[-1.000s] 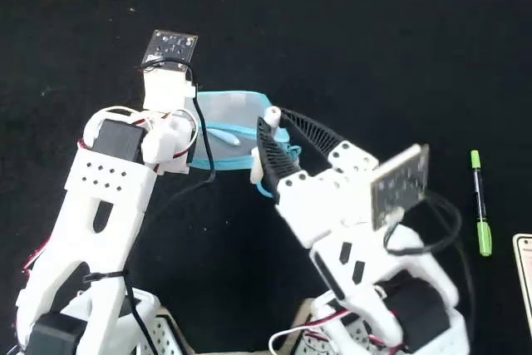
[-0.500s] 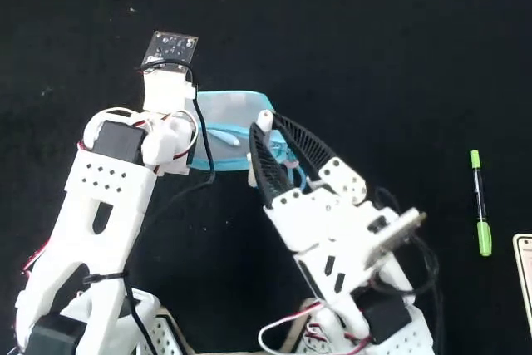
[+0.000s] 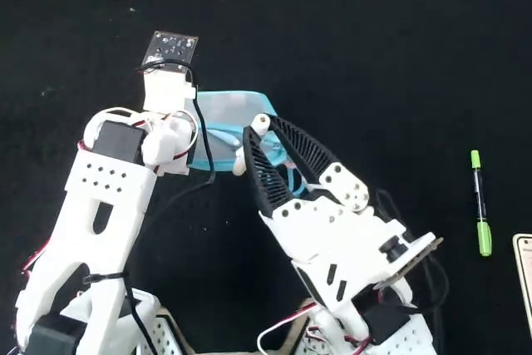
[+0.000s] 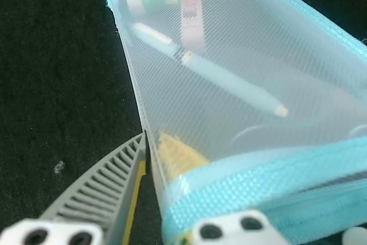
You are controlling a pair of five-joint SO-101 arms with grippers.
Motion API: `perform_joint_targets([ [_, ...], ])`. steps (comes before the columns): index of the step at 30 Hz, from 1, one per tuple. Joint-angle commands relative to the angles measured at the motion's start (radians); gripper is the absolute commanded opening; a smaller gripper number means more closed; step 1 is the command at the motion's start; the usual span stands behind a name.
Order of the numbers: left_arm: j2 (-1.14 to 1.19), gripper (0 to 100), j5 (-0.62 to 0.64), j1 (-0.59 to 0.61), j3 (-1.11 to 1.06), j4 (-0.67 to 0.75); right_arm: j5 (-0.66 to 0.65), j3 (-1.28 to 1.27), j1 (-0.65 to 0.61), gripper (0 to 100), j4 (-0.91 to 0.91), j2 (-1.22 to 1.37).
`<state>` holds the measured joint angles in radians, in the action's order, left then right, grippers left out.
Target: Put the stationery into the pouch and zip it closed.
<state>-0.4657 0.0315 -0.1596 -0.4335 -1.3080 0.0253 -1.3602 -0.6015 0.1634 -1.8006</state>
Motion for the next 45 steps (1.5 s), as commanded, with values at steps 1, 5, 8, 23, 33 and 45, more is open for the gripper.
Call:
perform_joint_targets([
  [1,0.021,3,-0.003,-0.010,-0.061,-0.003,-0.002,0.065,-0.009,1.2,-0.026,-0.110],
  [5,0.021,3,-0.003,-0.084,-0.085,-0.009,-0.002,0.077,-0.009,1.2,-0.026,-0.107],
  [8,0.021,3,-0.003,-0.119,-0.093,-0.009,-0.002,0.070,-0.008,1.2,-0.026,-0.105],
  [23,0.014,3,-0.003,-0.119,-0.079,-0.037,-0.003,-0.128,0.144,1.2,-0.224,-0.105],
  [33,0.020,3,-0.003,-0.114,-0.039,-0.058,-0.003,-0.206,0.155,1.2,-0.203,-0.105],
  [45,0.021,3,0.000,-0.091,-0.008,-0.058,-0.005,0.136,0.150,1.6,0.534,-0.105],
])
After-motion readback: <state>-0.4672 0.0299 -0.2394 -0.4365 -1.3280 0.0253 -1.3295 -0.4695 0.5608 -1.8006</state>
